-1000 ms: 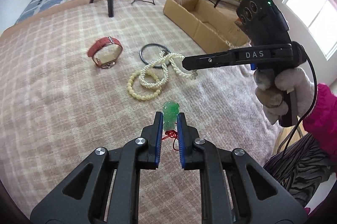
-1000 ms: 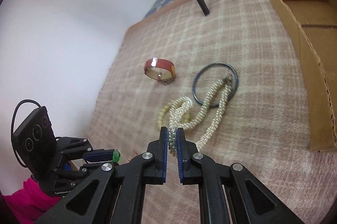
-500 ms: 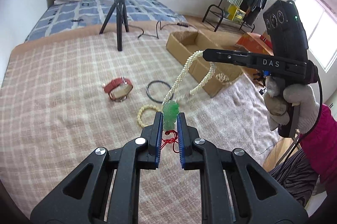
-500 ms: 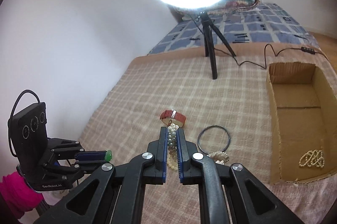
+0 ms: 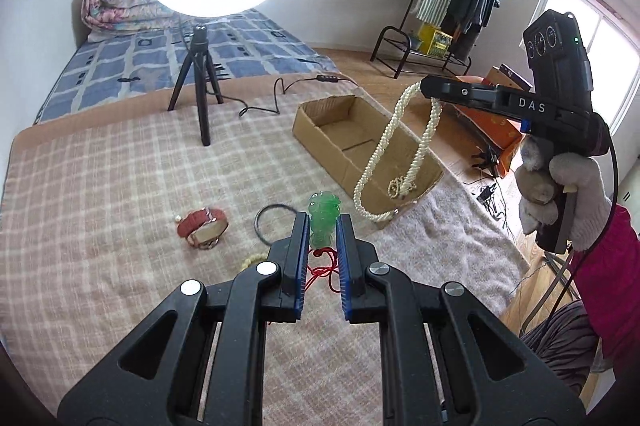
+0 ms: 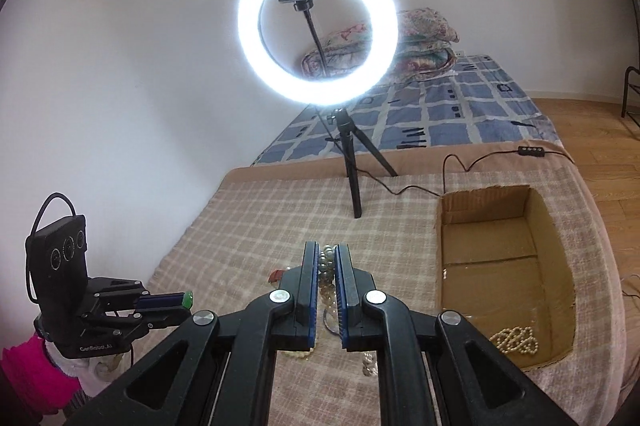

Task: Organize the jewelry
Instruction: 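Lift the jade pendant with the left tool and open it over the box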

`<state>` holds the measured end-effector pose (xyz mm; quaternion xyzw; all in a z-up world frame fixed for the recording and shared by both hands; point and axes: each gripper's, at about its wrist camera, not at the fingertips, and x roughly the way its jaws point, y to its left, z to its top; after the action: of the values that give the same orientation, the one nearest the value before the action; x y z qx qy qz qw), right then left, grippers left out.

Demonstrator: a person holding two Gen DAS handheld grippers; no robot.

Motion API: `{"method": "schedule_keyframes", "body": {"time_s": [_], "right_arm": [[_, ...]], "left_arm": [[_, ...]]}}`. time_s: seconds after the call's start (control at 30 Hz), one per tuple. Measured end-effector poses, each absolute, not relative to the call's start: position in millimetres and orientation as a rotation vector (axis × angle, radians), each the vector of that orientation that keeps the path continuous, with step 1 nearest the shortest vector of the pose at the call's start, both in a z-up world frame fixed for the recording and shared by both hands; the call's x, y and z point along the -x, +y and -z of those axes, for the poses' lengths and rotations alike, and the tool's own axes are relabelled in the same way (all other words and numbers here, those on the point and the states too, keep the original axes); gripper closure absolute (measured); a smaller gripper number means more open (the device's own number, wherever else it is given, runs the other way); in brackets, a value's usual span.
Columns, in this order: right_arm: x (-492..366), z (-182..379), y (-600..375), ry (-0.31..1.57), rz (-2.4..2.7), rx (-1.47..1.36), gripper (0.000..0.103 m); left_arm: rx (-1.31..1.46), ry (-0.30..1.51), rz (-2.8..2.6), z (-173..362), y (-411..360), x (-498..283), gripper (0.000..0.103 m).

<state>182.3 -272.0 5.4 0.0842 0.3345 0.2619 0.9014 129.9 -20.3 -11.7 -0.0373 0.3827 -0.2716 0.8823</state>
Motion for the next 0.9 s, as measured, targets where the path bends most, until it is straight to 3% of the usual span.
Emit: {"method": "schedule_keyframes", "body": {"time_s": [0.47,0.9], "right_arm": [[-222,-39,-324,0.623,-0.423,-0.142,0.098],[-298,-23,-364,0.645,-0.332,-0.095,0.098]], "left_arm": [[0.054,0.755,0.646,-6,-88,-180,0.091],[0.018,0.761,0.692,15,-167,-241,0.091]]}}
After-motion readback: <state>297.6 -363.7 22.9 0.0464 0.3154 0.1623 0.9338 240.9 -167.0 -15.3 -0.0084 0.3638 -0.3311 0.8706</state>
